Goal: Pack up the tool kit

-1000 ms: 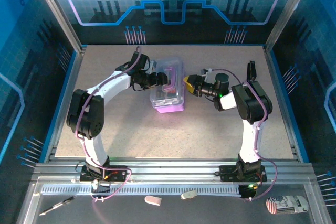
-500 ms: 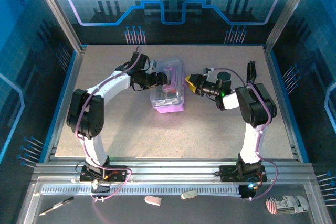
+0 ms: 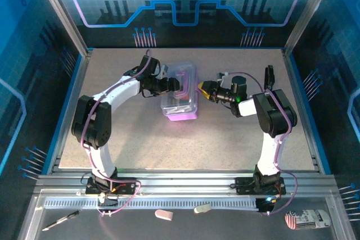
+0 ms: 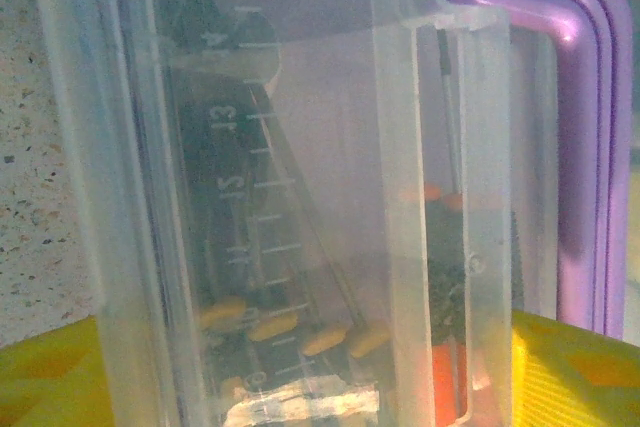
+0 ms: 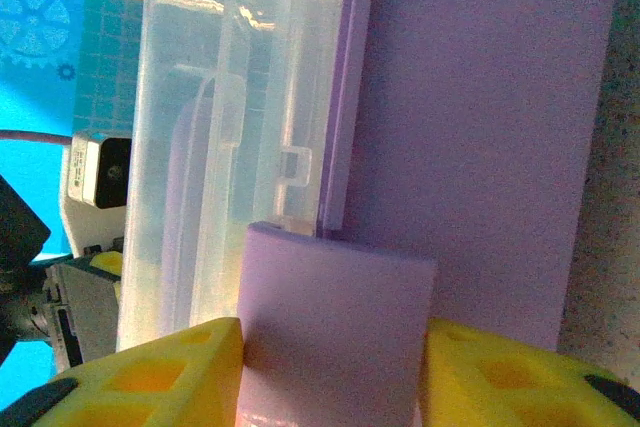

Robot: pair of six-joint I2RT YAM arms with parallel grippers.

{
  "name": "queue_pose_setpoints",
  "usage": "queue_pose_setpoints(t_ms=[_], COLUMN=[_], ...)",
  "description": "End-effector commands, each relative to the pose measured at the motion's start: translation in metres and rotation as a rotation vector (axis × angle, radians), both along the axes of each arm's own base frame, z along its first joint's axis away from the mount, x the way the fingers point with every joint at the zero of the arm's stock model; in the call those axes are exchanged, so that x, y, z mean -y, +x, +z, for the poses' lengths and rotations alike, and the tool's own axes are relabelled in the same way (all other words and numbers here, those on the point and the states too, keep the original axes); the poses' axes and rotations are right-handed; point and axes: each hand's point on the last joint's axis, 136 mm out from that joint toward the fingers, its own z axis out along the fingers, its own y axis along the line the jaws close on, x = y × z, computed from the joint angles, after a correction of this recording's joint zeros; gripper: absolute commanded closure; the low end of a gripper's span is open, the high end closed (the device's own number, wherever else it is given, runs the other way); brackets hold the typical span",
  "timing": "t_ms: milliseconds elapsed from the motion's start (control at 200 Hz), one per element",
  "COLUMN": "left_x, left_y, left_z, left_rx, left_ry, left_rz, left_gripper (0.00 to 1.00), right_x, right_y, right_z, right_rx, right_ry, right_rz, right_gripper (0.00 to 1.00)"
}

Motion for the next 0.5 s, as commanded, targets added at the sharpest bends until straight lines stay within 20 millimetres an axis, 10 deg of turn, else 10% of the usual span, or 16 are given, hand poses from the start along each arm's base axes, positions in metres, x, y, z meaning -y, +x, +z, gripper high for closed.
queue_pose_setpoints(t_ms=[0,495], left_x=[-0.011,-0.008], left_y=[-0.047,-0.047], left_z=[-0.065,-0.065], left_rx=[-0.246,-0.245], left_ry=[0.097,0.089], left_rz=[-0.033,-0.035], left_gripper=[0.26,0.26], right_x=[-0.005,0.005], right_y=[-0.002,-0.019], right_z=[-0.012,-0.05], right_rx=[-0.007,-0.082], right_ry=[-0.07,-0.25], right_rz=[0.007,0.017], right_gripper=[0.52,0.51])
